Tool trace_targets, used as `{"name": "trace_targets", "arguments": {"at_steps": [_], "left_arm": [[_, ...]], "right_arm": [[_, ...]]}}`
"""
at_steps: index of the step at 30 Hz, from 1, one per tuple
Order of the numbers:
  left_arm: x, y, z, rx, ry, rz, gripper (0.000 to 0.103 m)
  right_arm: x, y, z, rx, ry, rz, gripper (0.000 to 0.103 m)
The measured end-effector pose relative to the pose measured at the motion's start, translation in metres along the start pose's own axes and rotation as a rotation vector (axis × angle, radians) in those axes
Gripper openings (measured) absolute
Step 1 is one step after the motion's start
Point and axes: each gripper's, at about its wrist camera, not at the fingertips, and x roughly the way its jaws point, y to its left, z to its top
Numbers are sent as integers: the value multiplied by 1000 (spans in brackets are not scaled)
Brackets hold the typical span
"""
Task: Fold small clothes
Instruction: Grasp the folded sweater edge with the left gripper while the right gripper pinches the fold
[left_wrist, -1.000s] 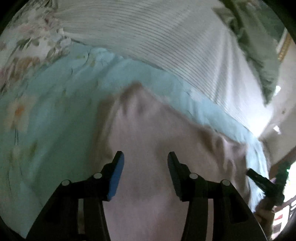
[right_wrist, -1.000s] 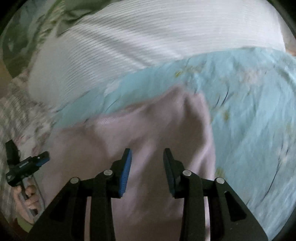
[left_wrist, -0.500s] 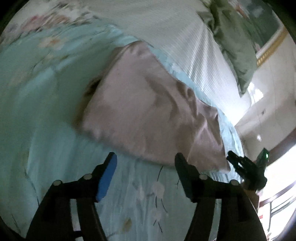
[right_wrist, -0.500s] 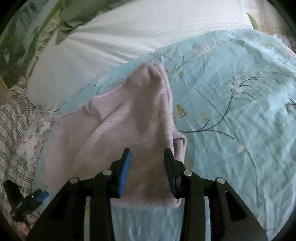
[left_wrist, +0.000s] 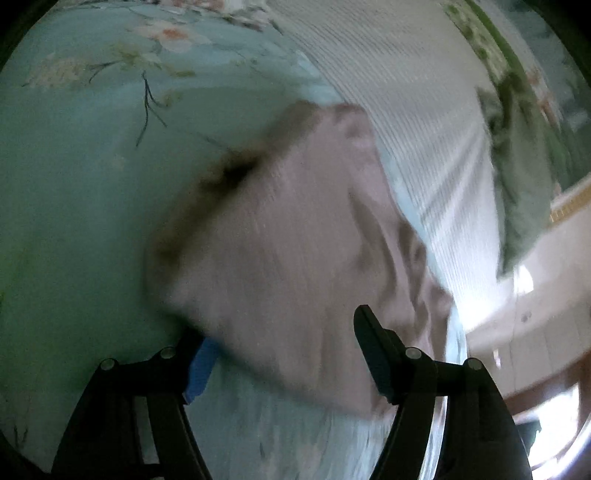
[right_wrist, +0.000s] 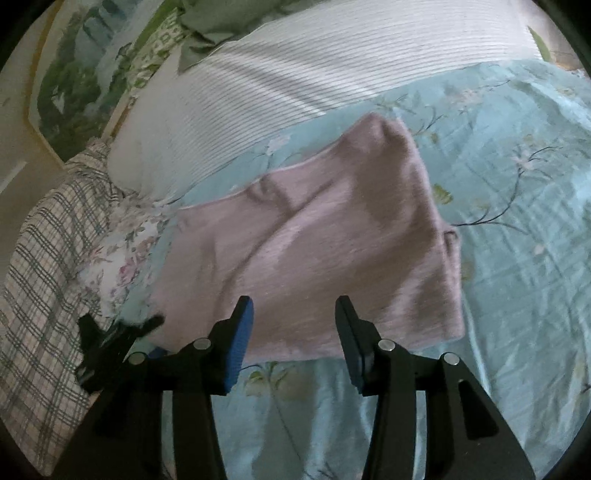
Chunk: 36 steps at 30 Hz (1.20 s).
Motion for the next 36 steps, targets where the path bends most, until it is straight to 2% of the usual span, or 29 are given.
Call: {"name": "trace_targets", "arguments": {"at_steps": [1, 4, 6, 9, 12, 16, 19, 22, 24, 25, 26, 28, 32, 36], "left_arm": [[4, 1, 6, -14, -17, 9, 66], [12, 1, 22, -14, -54, 49, 49], [19, 0, 27, -3, -51, 58, 18], [21, -6, 29, 9, -35, 50, 7], [8, -48, 22, 167, -81, 72, 6], [4, -109, 3, 329, -84, 11, 6], [21, -160, -26, 503, -57, 5, 6], [52, -193, -63, 665, -3, 35, 6], [69, -202, -81, 728, 30, 51, 6], [77, -203, -91, 758, 49, 57, 6], [84, -203, -99, 777, 68, 58, 6], [89, -199, -106, 782, 97, 44, 6], [86, -192, -105, 772, 102, 15, 6], [73, -188, -97, 737, 89, -31, 6]], "right_arm": [[1, 1, -2, -1, 3, 3, 48], [6, 0, -2, 4, 16, 8, 48], [8, -4, -2, 15, 19, 8, 48], [12, -11, 5, 21, 28, 9, 48], [13, -16, 18, 19, 30, 21, 48], [15, -27, 42, 26, 54, 43, 48], [19, -37, 60, 52, 77, 99, 48], [31, -45, 75, 68, 115, 138, 48], [44, -49, 81, 83, 144, 183, 49], [50, -50, 81, 87, 162, 196, 54], [58, -50, 80, 88, 184, 209, 63], [76, -49, 77, 86, 230, 232, 70], [113, -41, 73, 85, 310, 301, 71], [145, -31, 79, 89, 337, 296, 73]]}}
